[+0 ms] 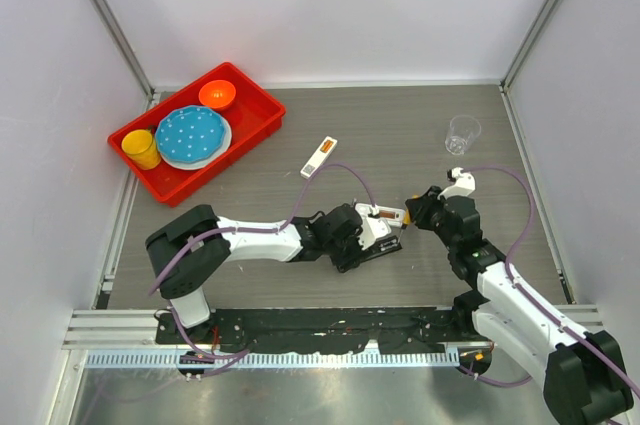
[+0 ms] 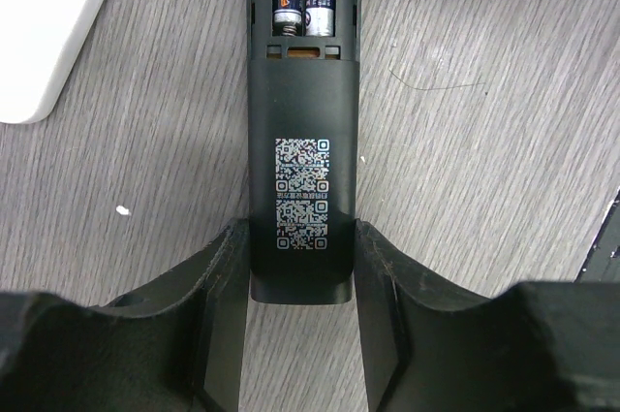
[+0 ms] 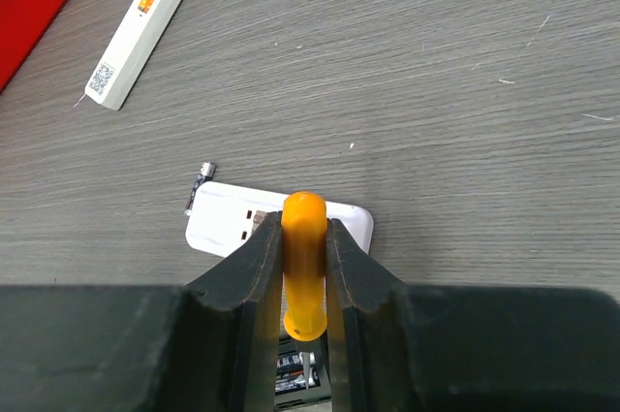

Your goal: Unload the batteries from the remote control

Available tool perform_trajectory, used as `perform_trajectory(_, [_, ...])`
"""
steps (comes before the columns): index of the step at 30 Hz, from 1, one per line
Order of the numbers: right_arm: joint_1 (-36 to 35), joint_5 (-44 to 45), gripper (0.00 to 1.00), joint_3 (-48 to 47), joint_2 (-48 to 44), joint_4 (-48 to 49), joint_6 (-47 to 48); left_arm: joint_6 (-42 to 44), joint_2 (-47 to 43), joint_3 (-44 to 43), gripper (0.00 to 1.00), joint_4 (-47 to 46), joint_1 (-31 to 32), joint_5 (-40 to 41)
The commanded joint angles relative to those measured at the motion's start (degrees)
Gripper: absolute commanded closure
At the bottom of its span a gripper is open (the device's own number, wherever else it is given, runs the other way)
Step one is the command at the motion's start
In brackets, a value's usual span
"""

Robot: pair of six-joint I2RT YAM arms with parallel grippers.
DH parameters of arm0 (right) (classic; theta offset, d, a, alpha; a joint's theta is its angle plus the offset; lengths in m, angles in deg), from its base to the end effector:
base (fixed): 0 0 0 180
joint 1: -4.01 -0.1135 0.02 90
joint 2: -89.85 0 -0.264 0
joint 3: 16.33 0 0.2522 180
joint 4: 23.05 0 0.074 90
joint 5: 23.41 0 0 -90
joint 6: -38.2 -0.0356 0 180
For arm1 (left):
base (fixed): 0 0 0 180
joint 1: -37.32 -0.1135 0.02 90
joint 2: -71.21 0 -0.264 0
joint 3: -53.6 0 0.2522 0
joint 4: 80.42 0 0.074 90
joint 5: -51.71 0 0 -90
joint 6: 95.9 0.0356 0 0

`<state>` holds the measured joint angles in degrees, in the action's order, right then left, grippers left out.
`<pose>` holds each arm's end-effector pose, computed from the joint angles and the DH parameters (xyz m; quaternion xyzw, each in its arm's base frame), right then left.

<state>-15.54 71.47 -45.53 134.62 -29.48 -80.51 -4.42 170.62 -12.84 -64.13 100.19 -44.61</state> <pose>0.1678 0.0564 0.1907 0.0899 0.8237 0.1962 0.5243 0.1544 -0.3098 0.1538 0.5147 0.7821 -0.2219 0.2725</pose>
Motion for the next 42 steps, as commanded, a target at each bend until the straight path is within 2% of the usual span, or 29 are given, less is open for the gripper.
perform_trajectory(1, [-0.8, 0.9, 0.99, 0.1, -0.2, 4.3, -0.9, -1.1, 2.2, -0.1, 0.69, 2.8, -0.4, -1.8])
perform_trajectory(13, [-1.1, 6.2, 0.99, -0.3, 0.9, 0.8, -1.3, -2.6, 2.2, 0.0, 0.69, 3.2, -0.4, -2.1])
perform_trajectory(31, [-1.9, 2.3, 0.99, -2.4, 9.3, 3.0, -3.8, -2.6, 2.2, 0.0, 0.71, 3.4, -0.4, -2.5])
perform_trajectory(34, [-1.9, 0.1, 0.99, -1.9, 9.8, 4.9, -5.2, -2.7, 2.3, -0.1, 0.73, 3.5, -0.4, -2.7])
perform_trajectory(38, [-1.9, -2.7, 0.99, -1.6, 10.0, 6.8, -7.2, -2.7, 2.4, -0.1, 0.84, 3.6, -0.4, -3.0])
perform_trajectory(42, [-1.9, -6.6, 0.99, -1.3, 9.2, 8.9, -9.1, -2.8, 3.0, -0.6, 0.9, 3.9, -0.4, -2.8])
